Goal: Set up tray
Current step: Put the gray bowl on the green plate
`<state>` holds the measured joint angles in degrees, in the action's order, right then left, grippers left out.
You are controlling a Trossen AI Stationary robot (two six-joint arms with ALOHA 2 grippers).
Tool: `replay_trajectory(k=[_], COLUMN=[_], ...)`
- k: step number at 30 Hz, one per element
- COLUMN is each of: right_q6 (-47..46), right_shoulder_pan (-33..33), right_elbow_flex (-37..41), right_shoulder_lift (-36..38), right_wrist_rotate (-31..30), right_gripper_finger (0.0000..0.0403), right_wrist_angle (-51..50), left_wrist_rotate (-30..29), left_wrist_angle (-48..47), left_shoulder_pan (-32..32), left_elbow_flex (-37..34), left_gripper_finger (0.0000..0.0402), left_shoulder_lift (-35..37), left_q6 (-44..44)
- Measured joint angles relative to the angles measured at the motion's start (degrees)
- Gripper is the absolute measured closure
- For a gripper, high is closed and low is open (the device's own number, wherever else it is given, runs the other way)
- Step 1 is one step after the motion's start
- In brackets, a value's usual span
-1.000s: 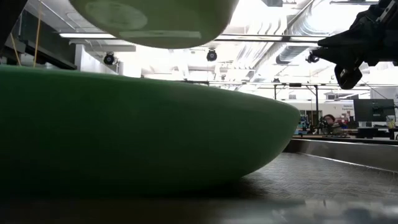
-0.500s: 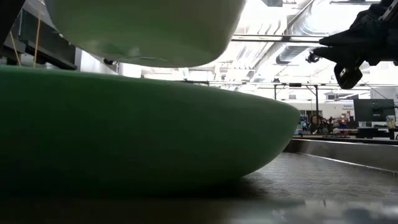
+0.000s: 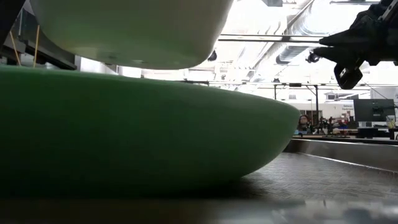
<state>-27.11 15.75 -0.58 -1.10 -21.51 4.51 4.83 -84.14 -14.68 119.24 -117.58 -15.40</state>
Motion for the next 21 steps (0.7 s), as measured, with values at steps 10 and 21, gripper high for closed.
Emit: replay_trajectory(k=[10,21], right_q6=[0.33,3.12], right_shoulder_pan=[-0.02,0.0], right_elbow_flex=[0.0,-0.07], right_shoulder_lift=[0.0,0.0], right_wrist_rotate=[0.49,0.52], right_gripper_finger=[0.0329,0.0329], right_wrist_angle=[-0.02,-0.76], left_wrist_rotate=[-2.55,0.13], left_wrist_angle=[0.82,8.19], left_shoulder_pan=[0.0,0.04], left_elbow_flex=[0.0,-7.76], left_gripper_finger=[0.0389,0.0389], left_shoulder_lift=[0.0,0.13], left_q6=[3.25,2.66])
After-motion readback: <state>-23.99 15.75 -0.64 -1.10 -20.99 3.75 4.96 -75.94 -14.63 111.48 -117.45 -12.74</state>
